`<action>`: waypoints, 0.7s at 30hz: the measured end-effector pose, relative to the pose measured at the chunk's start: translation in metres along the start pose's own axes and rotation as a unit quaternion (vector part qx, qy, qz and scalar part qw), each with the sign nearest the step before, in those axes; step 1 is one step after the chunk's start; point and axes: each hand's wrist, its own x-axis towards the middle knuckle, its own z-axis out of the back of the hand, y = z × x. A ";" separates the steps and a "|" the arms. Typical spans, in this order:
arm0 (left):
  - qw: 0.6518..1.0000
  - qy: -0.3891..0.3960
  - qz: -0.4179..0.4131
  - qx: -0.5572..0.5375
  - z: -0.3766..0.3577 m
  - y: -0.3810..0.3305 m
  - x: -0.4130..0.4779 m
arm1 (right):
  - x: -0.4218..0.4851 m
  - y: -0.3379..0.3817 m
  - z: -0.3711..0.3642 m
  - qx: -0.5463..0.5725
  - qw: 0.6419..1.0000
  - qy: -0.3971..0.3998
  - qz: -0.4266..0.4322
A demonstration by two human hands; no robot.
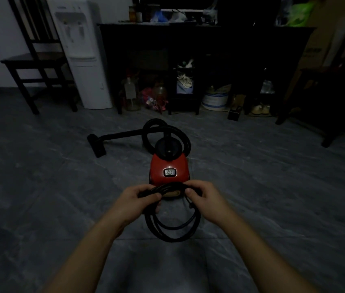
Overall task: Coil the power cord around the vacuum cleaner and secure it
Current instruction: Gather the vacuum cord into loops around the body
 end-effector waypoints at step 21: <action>0.998 -0.050 -0.008 0.043 -0.016 -0.002 0.008 | 0.002 -0.008 -0.004 -0.049 0.996 -0.068 0.005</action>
